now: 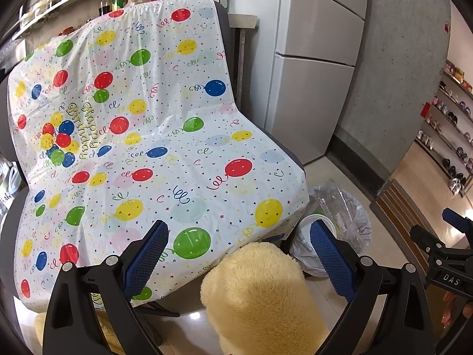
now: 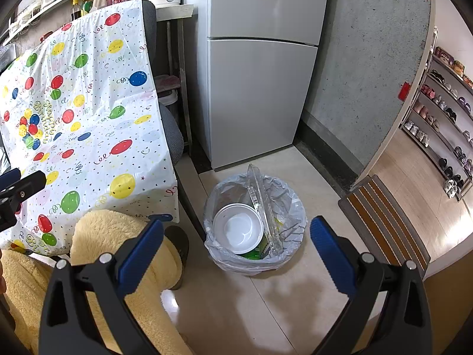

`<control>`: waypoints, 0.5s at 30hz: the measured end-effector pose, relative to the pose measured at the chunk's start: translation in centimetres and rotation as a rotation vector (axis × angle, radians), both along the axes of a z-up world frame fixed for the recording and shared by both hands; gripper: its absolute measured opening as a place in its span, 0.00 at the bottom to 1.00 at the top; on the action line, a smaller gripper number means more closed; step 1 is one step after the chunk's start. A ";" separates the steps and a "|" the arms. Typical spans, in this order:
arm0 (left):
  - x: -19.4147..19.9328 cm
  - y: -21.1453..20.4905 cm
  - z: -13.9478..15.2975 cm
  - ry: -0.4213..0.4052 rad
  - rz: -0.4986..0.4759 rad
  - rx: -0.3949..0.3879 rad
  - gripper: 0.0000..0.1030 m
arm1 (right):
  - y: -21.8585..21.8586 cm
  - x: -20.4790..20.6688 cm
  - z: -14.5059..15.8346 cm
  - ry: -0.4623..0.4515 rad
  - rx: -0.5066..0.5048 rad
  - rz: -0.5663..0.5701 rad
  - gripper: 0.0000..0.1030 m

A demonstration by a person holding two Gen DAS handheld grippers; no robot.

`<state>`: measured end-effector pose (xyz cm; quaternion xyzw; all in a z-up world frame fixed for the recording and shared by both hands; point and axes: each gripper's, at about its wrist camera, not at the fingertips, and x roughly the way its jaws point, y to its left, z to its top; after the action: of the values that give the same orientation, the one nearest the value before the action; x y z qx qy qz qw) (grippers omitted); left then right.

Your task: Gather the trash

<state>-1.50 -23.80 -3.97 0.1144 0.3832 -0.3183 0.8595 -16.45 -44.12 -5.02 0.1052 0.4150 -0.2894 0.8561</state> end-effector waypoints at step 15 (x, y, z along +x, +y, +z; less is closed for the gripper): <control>0.1 0.0 0.0 0.007 -0.005 -0.002 0.93 | 0.0 -0.2 -0.2 0.007 0.001 -0.005 0.94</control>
<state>-1.42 -23.77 -4.01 0.1132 0.3856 -0.3214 0.8574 -16.62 -44.11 -5.22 0.1058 0.4180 -0.2918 0.8538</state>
